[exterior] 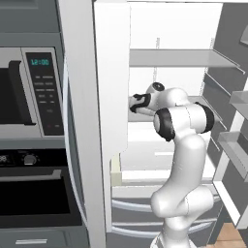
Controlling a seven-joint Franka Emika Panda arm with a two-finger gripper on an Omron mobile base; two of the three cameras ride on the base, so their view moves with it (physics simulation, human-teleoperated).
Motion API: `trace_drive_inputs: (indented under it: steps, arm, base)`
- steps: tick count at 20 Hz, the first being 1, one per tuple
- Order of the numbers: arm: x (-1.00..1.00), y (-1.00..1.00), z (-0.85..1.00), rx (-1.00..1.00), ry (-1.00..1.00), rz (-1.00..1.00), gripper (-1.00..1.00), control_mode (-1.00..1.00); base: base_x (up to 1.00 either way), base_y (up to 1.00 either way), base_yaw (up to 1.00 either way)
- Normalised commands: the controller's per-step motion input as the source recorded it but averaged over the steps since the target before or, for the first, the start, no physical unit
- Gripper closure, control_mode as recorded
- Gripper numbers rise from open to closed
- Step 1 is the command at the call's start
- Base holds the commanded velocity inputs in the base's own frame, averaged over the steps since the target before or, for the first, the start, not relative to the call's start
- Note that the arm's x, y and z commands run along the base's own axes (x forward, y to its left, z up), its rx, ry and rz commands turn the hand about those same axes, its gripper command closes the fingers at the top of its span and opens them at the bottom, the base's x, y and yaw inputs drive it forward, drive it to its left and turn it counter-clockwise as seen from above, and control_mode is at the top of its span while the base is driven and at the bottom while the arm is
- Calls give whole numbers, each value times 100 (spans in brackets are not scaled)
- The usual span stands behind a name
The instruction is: Retrieve the banana and kiwi from the fridge and place them into the bowl on the dining table.
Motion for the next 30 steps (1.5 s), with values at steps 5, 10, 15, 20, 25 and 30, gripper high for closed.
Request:
trace_drive_inputs:
  steps: [5, 10, 15, 20, 25, 30]
  arm:
    - [11, 2, -27, 0, 1, 0, 100, -100]
    - [-56, -2, 0, 0, -10, 4, 100, -100]
    - [-100, -24, 34, 0, -33, 6, 100, -100]
    - [-100, -32, 79, 0, -6, 7, 100, -100]
    - [-100, -32, 100, 0, 6, 9, 100, -100]
    - [-100, -6, 51, 0, 22, 4, 100, -100]
  base:
    - [0, 0, 0]
    - [0, 0, 0]
    - [0, 0, 0]
    - [0, 0, 0]
    - [0, 0, 0]
    - [0, 0, 0]
